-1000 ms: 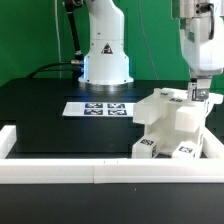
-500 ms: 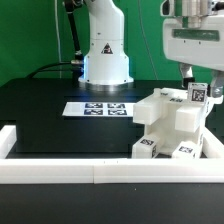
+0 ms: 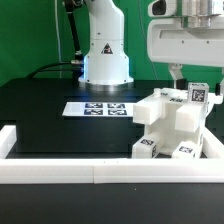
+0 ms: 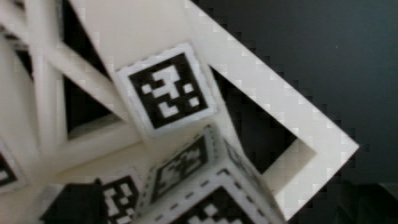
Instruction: Assemble chair
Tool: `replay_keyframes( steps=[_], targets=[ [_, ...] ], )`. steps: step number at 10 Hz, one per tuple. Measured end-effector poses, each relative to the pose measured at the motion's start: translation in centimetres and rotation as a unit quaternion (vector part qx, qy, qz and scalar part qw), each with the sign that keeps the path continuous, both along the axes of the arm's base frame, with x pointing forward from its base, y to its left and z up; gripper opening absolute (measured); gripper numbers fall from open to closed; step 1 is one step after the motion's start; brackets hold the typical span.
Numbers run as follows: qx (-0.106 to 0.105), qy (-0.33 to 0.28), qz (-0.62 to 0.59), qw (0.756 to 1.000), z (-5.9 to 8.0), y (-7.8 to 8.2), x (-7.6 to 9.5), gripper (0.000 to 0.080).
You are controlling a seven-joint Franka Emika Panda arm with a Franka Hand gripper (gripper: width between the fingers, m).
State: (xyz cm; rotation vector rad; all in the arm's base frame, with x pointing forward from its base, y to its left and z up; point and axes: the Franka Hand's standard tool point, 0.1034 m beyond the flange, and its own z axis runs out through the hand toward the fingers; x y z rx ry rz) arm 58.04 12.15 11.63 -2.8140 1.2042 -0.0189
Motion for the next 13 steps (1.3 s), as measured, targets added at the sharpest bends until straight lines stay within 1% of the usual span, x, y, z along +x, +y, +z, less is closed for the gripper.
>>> replay_keyframes(
  steps=[2, 3, 4, 6, 7, 8, 9, 10, 11, 13],
  targets=[
    [-0.003, -0.004, 0.057, 0.998, -0.01, -0.14, 0.01, 0.0649],
    [-0.008, -0.009, 0.12, 0.993, -0.04, -0.31, 0.03, 0.0649],
    [-0.009, -0.009, 0.128, 0.992, -0.05, -0.29, 0.02, 0.0649],
    [-0.014, -0.014, 0.209, 0.978, -0.05, -0.4, 0.04, 0.0649],
    [-0.015, -0.015, 0.22, 0.975, -0.05, -0.42, 0.04, 0.0649],
    [-0.015, -0.015, 0.218, 0.976, -0.05, -0.42, 0.04, 0.0547],
    [-0.015, -0.015, 0.218, 0.976, -0.05, -0.43, 0.05, 0.0547],
    [-0.015, -0.015, 0.218, 0.976, -0.05, -0.44, 0.05, 0.0345],
    [-0.015, -0.015, 0.218, 0.976, -0.05, -0.44, 0.05, 0.0287],
    [-0.014, -0.014, 0.208, 0.978, -0.05, -0.45, 0.05, 0.0287]
  ],
)
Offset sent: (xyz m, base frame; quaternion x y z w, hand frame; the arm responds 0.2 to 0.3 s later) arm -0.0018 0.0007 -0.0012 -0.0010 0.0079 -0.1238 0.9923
